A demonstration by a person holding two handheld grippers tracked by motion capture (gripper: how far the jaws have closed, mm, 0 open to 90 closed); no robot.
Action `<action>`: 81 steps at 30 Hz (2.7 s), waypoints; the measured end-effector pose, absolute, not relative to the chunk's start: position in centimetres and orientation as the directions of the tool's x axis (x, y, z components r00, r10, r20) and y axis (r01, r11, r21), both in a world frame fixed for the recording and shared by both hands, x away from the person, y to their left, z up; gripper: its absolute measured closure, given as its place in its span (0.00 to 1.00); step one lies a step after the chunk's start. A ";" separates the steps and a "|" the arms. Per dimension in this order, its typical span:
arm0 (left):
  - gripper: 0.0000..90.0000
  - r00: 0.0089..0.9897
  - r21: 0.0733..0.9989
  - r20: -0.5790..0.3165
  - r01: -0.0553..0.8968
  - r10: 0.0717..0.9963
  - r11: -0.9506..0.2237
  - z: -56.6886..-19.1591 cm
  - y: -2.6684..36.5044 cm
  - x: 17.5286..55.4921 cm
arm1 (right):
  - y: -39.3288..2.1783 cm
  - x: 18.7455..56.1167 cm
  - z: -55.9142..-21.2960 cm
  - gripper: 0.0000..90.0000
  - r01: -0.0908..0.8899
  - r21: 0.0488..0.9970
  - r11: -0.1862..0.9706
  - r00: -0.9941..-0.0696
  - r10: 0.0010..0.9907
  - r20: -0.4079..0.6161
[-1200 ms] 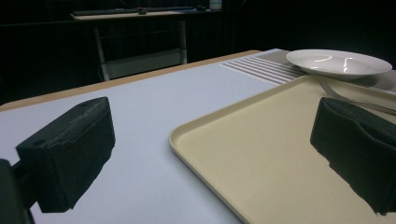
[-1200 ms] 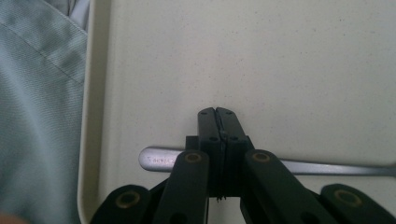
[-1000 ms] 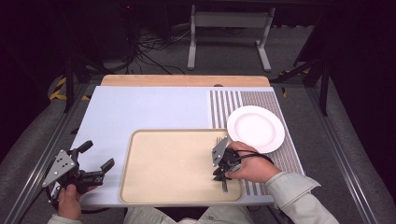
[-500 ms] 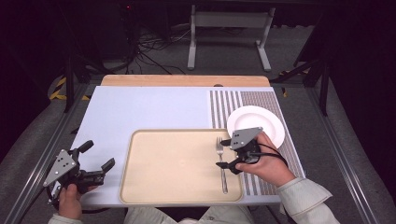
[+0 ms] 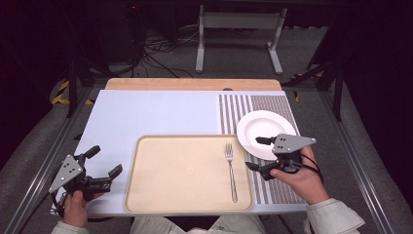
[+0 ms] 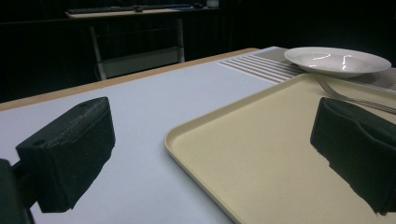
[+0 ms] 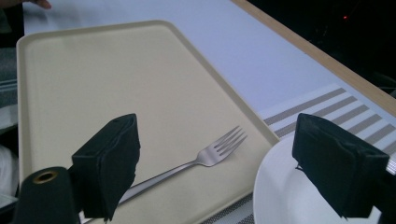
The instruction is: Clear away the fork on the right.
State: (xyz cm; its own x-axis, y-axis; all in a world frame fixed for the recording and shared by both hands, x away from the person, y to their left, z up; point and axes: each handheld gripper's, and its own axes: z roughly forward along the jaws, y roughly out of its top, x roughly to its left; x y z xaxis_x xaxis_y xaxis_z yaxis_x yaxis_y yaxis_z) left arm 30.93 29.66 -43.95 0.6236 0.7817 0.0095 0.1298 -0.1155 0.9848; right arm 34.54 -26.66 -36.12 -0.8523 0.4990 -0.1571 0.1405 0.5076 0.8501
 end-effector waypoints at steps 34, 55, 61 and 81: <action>0.01 0.617 0.986 0.017 0.119 0.787 -0.114 -43.9 29.6 30.8 | -35.3 33.0 -41.5 0.04 0.140 0.974 0.178 -0.683 0.730 -0.036; 0.01 0.625 0.987 0.028 0.108 0.780 -0.122 -43.8 29.5 30.7 | -36.0 32.9 -44.6 0.03 0.204 0.968 0.146 -0.649 0.760 0.022; 0.01 0.624 0.987 0.026 0.107 0.781 -0.119 -43.8 29.5 30.7 | -36.2 33.0 -45.2 0.03 0.240 0.965 0.108 -0.640 0.765 0.073; 0.01 0.621 0.988 0.026 0.103 0.783 -0.114 -43.8 29.5 30.7 | -36.3 32.8 -44.9 0.03 0.221 0.972 0.080 -0.623 0.778 0.078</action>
State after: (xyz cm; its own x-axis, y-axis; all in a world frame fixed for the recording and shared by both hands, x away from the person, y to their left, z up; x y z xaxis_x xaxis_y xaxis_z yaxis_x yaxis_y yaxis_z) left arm 30.75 29.51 -43.79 0.6210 0.7834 0.0257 0.1033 -0.1144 0.9880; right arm 32.82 -36.31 -44.90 -0.6228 0.7785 0.0775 0.2206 0.0797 0.9721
